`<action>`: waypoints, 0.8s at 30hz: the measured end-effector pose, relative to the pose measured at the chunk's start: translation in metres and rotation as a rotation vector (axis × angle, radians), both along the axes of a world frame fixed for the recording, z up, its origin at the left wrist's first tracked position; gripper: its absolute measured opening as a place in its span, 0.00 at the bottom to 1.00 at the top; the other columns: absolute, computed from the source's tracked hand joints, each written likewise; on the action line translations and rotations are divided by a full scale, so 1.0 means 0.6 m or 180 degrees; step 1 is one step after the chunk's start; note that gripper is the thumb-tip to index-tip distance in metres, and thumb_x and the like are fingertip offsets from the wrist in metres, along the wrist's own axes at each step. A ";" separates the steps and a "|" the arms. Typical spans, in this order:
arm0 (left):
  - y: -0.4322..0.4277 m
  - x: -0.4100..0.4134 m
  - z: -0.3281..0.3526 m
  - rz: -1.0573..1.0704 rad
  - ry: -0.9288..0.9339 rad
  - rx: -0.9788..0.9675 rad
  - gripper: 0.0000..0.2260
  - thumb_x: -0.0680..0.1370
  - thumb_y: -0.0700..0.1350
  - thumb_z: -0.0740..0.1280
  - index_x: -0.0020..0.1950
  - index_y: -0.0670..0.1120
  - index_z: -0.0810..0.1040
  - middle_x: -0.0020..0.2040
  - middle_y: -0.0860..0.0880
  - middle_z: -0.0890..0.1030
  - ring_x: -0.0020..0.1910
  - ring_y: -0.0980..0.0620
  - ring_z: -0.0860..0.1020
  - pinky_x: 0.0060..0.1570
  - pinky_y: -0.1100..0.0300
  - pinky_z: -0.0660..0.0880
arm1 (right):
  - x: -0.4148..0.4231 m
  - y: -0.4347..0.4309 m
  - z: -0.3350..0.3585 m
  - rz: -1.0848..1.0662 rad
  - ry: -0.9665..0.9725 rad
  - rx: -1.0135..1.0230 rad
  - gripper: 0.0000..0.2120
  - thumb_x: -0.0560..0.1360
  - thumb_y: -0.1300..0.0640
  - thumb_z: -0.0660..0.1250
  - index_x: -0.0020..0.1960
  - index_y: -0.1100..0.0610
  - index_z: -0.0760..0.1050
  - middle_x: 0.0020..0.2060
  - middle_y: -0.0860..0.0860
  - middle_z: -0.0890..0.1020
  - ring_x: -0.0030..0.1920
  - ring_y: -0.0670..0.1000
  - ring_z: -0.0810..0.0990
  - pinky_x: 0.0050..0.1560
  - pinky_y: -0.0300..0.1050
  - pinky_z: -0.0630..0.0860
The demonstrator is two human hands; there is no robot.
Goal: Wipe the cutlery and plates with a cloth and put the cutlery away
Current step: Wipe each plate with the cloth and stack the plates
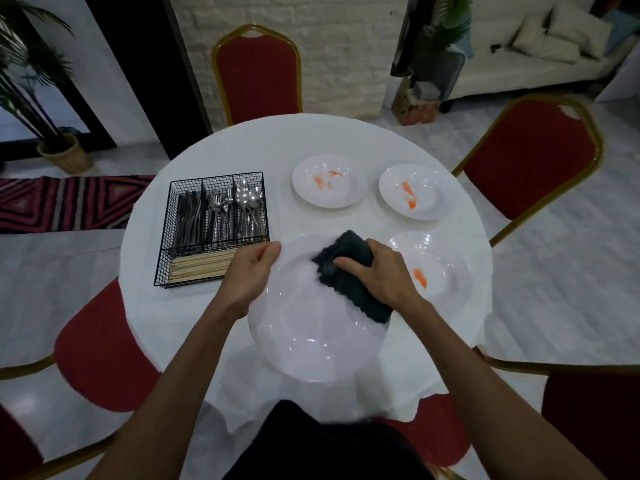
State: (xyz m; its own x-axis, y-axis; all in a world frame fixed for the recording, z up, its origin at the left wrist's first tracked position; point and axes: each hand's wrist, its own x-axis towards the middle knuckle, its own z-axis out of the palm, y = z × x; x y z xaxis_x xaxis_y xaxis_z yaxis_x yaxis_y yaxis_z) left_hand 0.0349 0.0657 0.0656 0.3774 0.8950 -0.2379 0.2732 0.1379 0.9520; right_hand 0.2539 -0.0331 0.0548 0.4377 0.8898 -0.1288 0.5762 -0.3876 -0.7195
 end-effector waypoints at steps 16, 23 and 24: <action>-0.074 -0.051 -0.176 0.2396 0.0071 -0.1120 0.14 0.79 0.50 0.60 0.37 0.47 0.76 0.41 0.45 0.79 0.45 0.41 0.77 0.47 0.48 0.78 | -0.040 -0.087 -0.177 -0.0905 0.0032 -0.1030 0.23 0.82 0.39 0.56 0.52 0.59 0.76 0.44 0.55 0.82 0.47 0.58 0.81 0.46 0.50 0.76; -0.085 -0.059 -0.202 0.2635 0.0054 -0.1436 0.12 0.83 0.50 0.59 0.49 0.46 0.78 0.50 0.44 0.78 0.50 0.41 0.76 0.53 0.49 0.77 | -0.075 -0.077 -0.190 -0.1505 0.1619 -0.0663 0.24 0.83 0.38 0.54 0.51 0.57 0.76 0.46 0.53 0.82 0.49 0.55 0.81 0.54 0.53 0.79; -0.087 -0.061 -0.203 0.2646 0.0046 -0.1460 0.12 0.83 0.50 0.59 0.49 0.45 0.78 0.50 0.44 0.78 0.50 0.41 0.76 0.52 0.50 0.76 | -0.078 -0.077 -0.193 -0.1682 0.1544 -0.0576 0.24 0.83 0.38 0.53 0.51 0.57 0.75 0.47 0.55 0.82 0.49 0.56 0.81 0.55 0.54 0.79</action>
State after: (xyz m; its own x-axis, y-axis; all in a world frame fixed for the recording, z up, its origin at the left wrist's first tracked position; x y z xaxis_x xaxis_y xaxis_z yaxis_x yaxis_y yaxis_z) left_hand -0.0017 0.0133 -0.0564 -0.3444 0.6937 -0.6326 -0.0693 0.6532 0.7540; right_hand 0.2073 -0.0793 -0.0611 0.6585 0.5226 -0.5415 -0.0867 -0.6621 -0.7444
